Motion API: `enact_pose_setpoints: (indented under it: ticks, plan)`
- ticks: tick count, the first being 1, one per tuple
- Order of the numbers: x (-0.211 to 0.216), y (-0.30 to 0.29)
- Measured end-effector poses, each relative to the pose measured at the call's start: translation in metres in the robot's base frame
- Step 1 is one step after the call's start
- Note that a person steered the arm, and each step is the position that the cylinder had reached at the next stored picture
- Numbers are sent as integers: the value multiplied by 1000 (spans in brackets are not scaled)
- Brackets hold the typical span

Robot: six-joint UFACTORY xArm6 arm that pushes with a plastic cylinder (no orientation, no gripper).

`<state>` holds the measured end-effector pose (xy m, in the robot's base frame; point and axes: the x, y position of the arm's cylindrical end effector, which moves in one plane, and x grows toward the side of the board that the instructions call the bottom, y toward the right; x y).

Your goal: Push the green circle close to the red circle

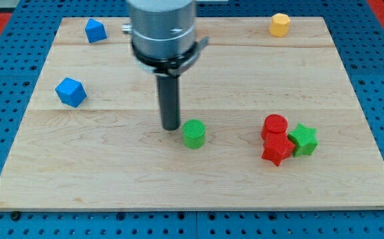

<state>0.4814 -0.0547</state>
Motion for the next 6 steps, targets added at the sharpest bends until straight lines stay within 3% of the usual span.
enact_pose_setpoints:
  ticks: [1, 6]
  plan:
    - [11, -23]
    - [15, 109]
